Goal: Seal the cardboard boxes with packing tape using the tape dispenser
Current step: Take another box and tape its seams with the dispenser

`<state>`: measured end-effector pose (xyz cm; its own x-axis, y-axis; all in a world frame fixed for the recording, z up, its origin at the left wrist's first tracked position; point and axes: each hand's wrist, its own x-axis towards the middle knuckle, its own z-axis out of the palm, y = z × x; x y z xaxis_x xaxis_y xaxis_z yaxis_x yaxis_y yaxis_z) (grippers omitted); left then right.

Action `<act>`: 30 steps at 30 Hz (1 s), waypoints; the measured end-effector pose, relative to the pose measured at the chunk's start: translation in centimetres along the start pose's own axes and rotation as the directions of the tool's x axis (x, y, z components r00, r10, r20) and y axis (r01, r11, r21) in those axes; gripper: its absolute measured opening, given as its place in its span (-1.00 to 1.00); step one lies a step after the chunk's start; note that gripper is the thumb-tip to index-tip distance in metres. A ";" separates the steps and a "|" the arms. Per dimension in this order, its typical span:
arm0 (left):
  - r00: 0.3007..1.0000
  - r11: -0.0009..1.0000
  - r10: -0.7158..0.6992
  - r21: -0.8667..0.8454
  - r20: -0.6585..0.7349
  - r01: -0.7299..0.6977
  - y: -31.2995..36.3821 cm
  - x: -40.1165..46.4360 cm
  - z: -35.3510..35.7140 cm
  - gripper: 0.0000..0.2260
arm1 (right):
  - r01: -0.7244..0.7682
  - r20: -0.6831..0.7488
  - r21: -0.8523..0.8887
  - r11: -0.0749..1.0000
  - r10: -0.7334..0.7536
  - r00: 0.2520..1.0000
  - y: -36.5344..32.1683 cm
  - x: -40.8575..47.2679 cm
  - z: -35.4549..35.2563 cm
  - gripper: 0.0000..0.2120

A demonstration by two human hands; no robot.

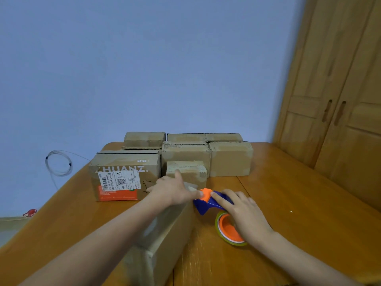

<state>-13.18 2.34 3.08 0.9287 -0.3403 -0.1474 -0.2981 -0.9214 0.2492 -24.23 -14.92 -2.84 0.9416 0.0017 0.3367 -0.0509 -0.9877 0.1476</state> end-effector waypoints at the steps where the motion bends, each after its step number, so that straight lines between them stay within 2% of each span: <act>1: 0.999 0.999 -0.026 0.022 -0.020 0.026 0.4 0.0 0.3 0.00 | 0.009 0.032 0.007 1.000 -0.009 0.999 0.0 0.0 -0.2 -0.09; 4: 0.996 0.998 -0.056 0.033 -0.076 0.058 0.8 0.2 0.6 -0.04 | 0.060 0.047 0.036 0.998 -0.062 0.997 -0.1 -0.2 -0.6 -0.24; 11: 0.984 0.999 -0.034 0.036 -0.174 0.041 0.4 0.5 1.2 -0.16 | 0.071 0.051 0.019 0.997 -0.072 0.996 0.1 0.3 -1.0 -0.30; 19: 0.973 0.999 0.020 -0.029 -0.228 -0.028 -0.1 1.2 1.3 -0.18 | 0.122 0.046 -0.036 0.992 -0.120 0.992 0.6 0.8 -0.7 -0.28; 24: 0.968 0.996 0.043 -0.064 -0.247 -0.060 -0.2 1.7 1.1 -0.12 | 0.083 0.035 -0.033 0.996 -0.082 0.996 -0.2 0.7 0.1 -0.19; 30: 0.957 0.994 0.056 -0.072 -0.283 -0.080 -0.4 1.8 1.4 -0.10 | 0.095 0.062 0.008 0.995 -0.096 0.994 -0.3 0.8 0.3 -0.24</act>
<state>-11.66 1.83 1.40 0.9348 -0.3246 0.1439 -0.3545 -0.8757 0.3279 -23.40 -14.68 -2.86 0.9609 0.0867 0.2631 0.0419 -0.9843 0.1712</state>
